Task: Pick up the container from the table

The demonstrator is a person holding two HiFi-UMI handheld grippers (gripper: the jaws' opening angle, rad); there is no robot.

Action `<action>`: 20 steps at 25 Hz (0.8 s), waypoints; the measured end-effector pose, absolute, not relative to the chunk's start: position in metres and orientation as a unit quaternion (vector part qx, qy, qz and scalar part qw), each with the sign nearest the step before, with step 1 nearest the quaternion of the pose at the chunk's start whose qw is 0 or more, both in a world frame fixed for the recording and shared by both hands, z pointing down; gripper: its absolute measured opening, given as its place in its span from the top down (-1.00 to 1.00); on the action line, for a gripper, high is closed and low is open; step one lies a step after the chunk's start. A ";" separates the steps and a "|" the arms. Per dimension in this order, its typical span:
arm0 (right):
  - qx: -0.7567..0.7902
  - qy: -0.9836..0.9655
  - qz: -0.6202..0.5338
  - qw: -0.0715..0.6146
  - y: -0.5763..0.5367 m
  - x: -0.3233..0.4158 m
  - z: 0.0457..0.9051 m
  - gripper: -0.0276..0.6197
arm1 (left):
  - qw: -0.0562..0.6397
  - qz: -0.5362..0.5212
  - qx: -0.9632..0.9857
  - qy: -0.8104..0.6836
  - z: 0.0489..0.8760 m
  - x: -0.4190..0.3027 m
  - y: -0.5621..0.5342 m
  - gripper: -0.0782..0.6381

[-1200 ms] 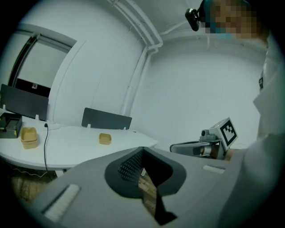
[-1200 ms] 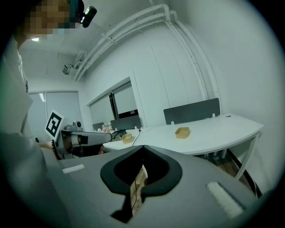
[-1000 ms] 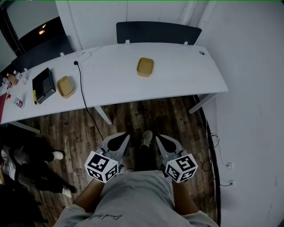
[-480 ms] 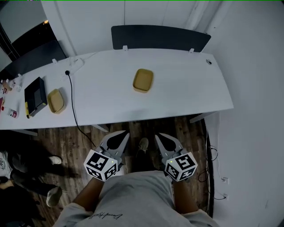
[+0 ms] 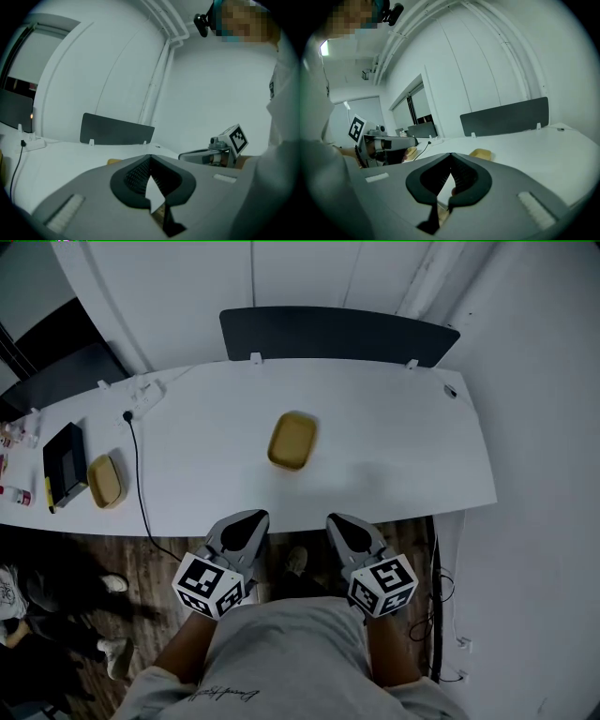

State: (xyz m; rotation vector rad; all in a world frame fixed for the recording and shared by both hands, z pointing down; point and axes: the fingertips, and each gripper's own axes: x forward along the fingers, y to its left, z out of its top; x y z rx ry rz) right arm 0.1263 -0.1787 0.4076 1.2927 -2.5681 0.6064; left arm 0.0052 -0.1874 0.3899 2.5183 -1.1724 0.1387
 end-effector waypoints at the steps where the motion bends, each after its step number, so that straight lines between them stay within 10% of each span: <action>1: 0.436 -0.870 0.206 0.101 -0.187 0.129 0.407 0.87 | 0.179 0.050 0.889 -0.418 0.390 0.007 -0.195 0.78; 20: 0.461 -0.851 0.219 0.124 -0.262 0.114 0.413 0.87 | 0.180 0.078 0.891 -0.410 0.390 -0.017 -0.266 0.78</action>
